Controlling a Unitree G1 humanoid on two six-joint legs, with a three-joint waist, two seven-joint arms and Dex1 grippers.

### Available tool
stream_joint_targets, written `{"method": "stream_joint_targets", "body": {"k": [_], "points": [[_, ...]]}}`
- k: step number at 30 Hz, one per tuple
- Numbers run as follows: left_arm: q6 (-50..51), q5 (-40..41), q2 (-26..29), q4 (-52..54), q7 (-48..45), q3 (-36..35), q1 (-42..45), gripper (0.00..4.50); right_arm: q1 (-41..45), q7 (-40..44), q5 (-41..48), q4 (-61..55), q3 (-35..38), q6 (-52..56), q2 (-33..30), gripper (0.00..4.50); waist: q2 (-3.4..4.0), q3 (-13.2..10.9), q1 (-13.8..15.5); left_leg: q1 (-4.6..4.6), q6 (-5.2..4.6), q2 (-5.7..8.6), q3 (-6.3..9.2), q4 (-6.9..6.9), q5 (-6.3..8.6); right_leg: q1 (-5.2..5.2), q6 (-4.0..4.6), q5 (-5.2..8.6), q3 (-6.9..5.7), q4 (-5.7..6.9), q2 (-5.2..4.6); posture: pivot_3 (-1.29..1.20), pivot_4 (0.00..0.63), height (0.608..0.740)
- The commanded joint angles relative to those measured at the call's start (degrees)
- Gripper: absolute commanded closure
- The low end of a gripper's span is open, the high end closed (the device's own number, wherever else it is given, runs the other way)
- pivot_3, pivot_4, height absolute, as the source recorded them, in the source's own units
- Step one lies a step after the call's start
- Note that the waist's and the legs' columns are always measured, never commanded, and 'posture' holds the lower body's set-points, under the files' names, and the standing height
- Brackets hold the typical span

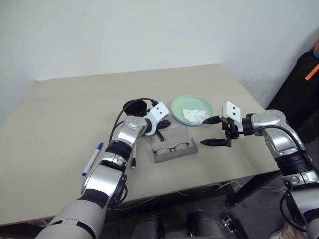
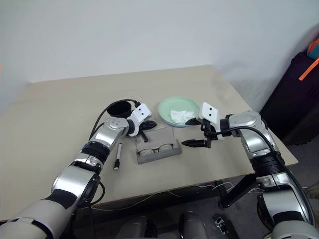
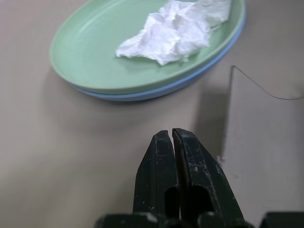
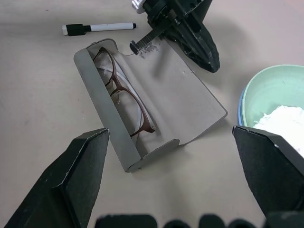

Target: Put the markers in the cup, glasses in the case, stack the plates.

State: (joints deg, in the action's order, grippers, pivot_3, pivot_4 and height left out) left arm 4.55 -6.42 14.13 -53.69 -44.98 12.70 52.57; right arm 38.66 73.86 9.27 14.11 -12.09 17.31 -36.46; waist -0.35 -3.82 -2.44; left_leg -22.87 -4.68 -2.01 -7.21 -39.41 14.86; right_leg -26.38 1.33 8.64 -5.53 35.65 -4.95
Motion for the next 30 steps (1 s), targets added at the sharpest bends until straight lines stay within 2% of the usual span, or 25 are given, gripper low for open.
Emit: {"method": "stream_joint_targets", "body": {"k": [1,15,23,30], "points": [[0.3,-0.6,0.4,3.8,-2.2,1.0,0.1,4.49,1.1,-0.1,0.6,-1.7,0.8,-0.7,0.1,0.0,0.0,0.0,0.0,0.0,0.0,0.0,0.0,0.0,0.0,0.0,0.0,0.0,0.0,0.0,0.0,0.0,0.0,0.738],[4.7,-0.3,1.3,11.5,-7.5,2.5,-3.2,4.49,1.5,-0.1,0.4,-1.4,0.7,-0.9,0.1,0.0,0.0,0.0,0.0,0.01,-0.02,0.0,0.01,0.0,0.02,0.02,0.0,0.0,0.0,0.0,0.0,0.0,0.0,0.738],[10.9,1.5,3.7,24.2,-15.9,5.0,-8.0,4.49,1.8,-0.1,0.3,-0.9,0.8,-1.2,0.1,0.0,0.02,0.0,0.0,0.04,-0.02,0.0,0.01,0.0,0.03,0.05,0.0,0.0,0.01,0.0,0.0,0.0,0.0,0.738],[14.8,2.3,5.1,31.5,-17.7,6.4,-10.9,4.49,2.0,0.0,0.2,-0.6,0.7,-1.4,0.1,0.0,0.01,0.0,0.0,0.1,-0.03,-0.01,-0.02,-0.02,0.02,0.1,0.01,0.01,0.03,-0.01,0.0,0.0,0.0,0.738]]}}
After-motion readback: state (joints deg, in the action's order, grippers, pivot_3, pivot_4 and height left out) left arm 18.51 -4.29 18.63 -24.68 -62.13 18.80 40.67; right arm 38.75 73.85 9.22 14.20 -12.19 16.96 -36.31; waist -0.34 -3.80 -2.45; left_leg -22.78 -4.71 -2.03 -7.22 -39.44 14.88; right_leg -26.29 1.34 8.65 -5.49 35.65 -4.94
